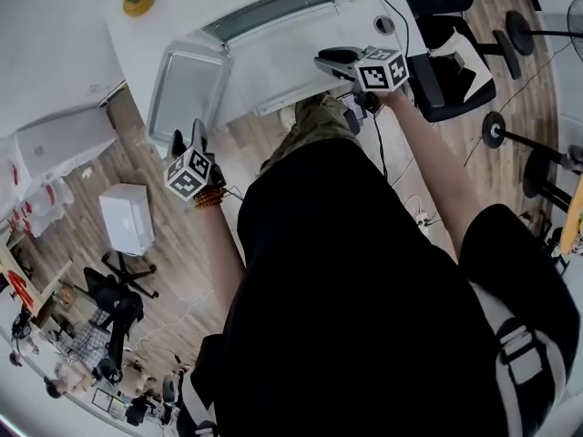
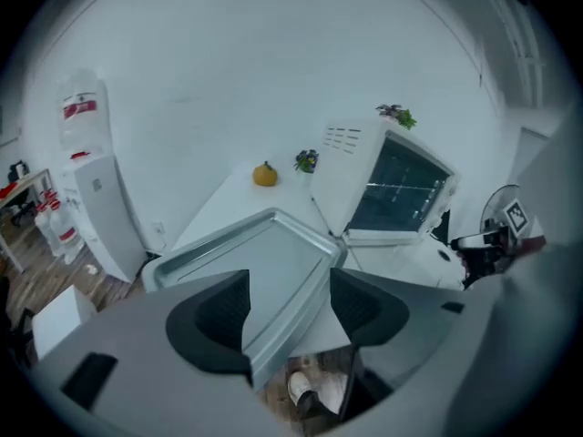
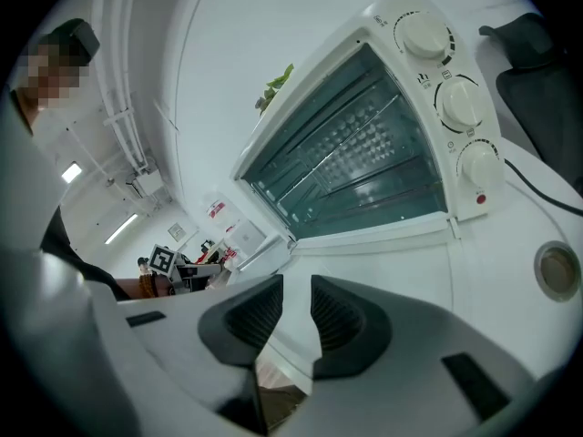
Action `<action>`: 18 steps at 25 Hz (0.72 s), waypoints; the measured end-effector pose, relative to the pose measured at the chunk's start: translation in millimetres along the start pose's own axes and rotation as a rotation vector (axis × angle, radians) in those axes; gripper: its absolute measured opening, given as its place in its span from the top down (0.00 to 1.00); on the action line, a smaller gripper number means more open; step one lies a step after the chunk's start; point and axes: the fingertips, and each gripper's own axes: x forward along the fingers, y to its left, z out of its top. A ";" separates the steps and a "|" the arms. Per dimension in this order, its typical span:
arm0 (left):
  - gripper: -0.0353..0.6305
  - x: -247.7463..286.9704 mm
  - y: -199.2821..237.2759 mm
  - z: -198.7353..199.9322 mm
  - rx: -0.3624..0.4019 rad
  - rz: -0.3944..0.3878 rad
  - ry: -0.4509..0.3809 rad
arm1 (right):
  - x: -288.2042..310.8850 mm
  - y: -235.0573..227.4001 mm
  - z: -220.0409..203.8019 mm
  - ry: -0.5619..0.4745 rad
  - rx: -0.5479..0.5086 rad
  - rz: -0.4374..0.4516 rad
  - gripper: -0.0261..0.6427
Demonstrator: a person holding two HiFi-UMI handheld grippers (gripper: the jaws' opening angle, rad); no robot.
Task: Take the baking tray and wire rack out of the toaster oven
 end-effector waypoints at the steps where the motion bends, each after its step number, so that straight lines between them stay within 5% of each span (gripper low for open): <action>1: 0.51 4.2 -13.5 10.7 0.020 -0.038 -0.019 | 1.6 -0.2 3.7 -0.008 -0.003 -0.001 0.83; 9: 0.53 21.9 -127.1 78.0 0.218 -0.319 -0.113 | 13.4 2.7 36.0 -0.046 -0.059 -0.026 0.83; 13: 0.56 25.7 -163.2 102.4 0.213 -0.397 -0.157 | 14.9 -5.4 65.7 -0.119 -0.050 -0.087 0.81; 18: 0.61 28.7 -190.2 120.4 0.194 -0.445 -0.193 | 13.2 -27.4 96.5 -0.243 0.085 -0.136 0.75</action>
